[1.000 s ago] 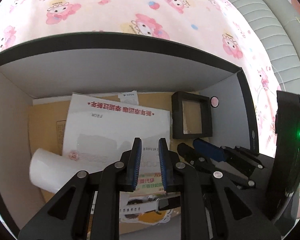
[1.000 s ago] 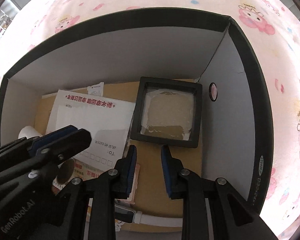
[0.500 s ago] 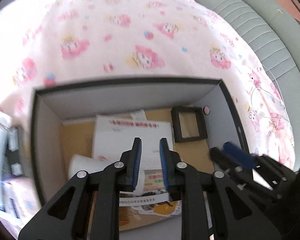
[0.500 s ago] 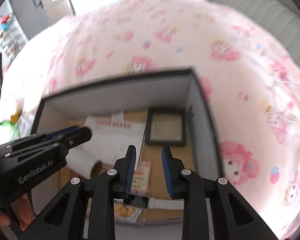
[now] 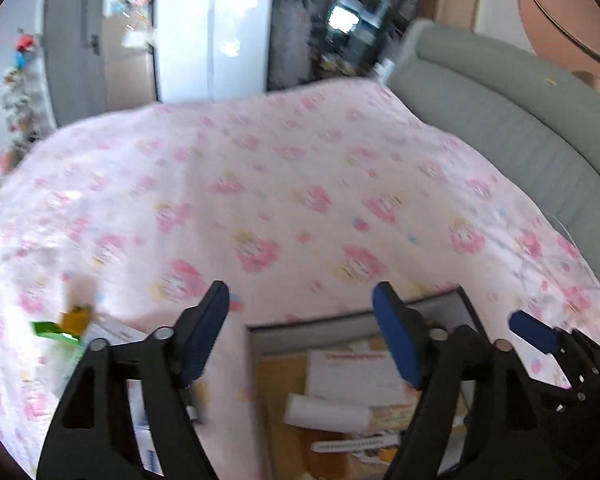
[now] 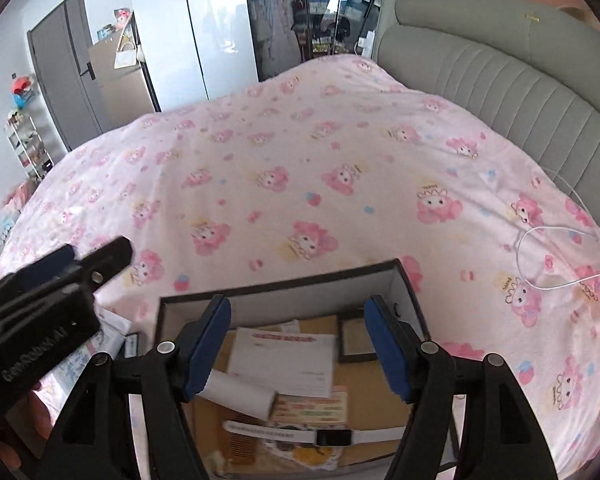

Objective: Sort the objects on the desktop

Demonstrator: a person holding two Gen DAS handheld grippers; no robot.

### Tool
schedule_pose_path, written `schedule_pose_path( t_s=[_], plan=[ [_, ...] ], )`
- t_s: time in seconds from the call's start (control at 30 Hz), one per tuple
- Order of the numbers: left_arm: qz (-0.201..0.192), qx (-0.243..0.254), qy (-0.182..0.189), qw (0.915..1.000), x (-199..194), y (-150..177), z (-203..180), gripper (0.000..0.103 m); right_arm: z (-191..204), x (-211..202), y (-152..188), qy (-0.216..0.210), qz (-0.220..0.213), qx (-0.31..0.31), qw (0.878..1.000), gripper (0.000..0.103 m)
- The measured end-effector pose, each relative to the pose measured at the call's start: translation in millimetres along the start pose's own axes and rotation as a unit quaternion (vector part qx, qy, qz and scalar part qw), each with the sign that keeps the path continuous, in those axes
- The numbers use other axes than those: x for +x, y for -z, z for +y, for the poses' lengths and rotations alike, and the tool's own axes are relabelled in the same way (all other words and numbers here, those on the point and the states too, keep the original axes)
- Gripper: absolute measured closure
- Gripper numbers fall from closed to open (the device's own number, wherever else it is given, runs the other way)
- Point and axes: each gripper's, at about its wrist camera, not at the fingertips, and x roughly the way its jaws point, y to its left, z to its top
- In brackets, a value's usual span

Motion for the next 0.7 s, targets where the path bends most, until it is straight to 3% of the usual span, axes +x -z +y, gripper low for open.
schedule_pose_path(
  t_s=[0.17,0.5,0.7],
  plan=[
    [-0.016,-0.008,-0.019,0.9997,-20,-5,30,0.024,26,-13,-3,-0.003,-0.012,-0.011,1.000,0.036],
    [-0.050,-0.029,-0.047,0.9973,-70,-5,66,0.010,65,-47,3,-0.006,-0.037,-0.033,0.999,0.036],
    [-0.080,-0.038,-0.047,0.9950,-117,3,72,0.007,74,-80,16,-0.037,-0.039,-0.038,0.998,0.036]
  ],
)
